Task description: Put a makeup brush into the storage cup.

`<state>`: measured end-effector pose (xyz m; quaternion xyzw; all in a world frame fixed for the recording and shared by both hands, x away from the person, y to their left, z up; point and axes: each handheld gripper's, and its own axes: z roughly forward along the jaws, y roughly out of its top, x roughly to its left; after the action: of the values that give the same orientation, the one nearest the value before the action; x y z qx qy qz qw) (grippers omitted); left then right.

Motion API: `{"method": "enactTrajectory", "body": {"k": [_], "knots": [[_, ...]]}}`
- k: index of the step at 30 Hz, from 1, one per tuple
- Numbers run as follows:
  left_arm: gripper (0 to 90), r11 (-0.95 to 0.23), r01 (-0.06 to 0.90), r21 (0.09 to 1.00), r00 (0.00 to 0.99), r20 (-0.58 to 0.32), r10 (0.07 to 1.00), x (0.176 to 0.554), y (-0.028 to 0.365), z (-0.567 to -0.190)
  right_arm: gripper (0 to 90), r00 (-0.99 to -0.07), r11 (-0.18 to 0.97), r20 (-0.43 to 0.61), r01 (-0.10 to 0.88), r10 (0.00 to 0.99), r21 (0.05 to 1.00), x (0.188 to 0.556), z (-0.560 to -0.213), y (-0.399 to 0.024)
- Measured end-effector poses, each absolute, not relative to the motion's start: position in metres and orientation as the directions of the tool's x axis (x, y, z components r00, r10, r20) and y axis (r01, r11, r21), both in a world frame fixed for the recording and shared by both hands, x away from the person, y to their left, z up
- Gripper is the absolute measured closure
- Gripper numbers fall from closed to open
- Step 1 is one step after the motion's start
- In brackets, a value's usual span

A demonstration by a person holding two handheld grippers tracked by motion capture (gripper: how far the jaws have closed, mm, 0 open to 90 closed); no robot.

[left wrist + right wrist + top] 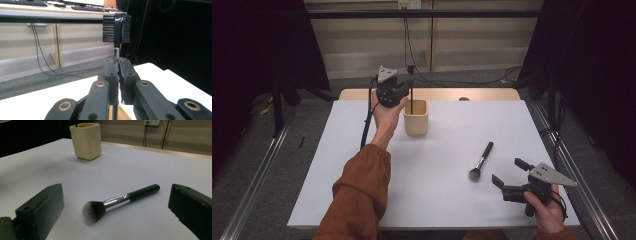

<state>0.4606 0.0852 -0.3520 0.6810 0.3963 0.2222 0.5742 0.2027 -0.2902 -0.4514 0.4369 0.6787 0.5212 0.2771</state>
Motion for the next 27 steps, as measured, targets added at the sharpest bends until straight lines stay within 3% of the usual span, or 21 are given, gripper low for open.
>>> {"method": "enactTrajectory", "body": {"k": [15, 27], "knots": [[86.0, -0.113, 0.319, 0.941, 0.6, -0.108, 0.793, 0.46, 0.082, -0.373, 0.0, -0.469, 0.079, 0.083, 0.316, 0.879, 0.945, 0.203, -0.452, -0.289], [85.9, -0.09, 0.358, 0.929, 0.58, -0.146, 0.801, 0.459, 0.086, -0.392, 0.0, -0.469, 0.078, 0.086, 0.319, 0.879, 0.944, 0.204, -0.453, -0.29]]}}
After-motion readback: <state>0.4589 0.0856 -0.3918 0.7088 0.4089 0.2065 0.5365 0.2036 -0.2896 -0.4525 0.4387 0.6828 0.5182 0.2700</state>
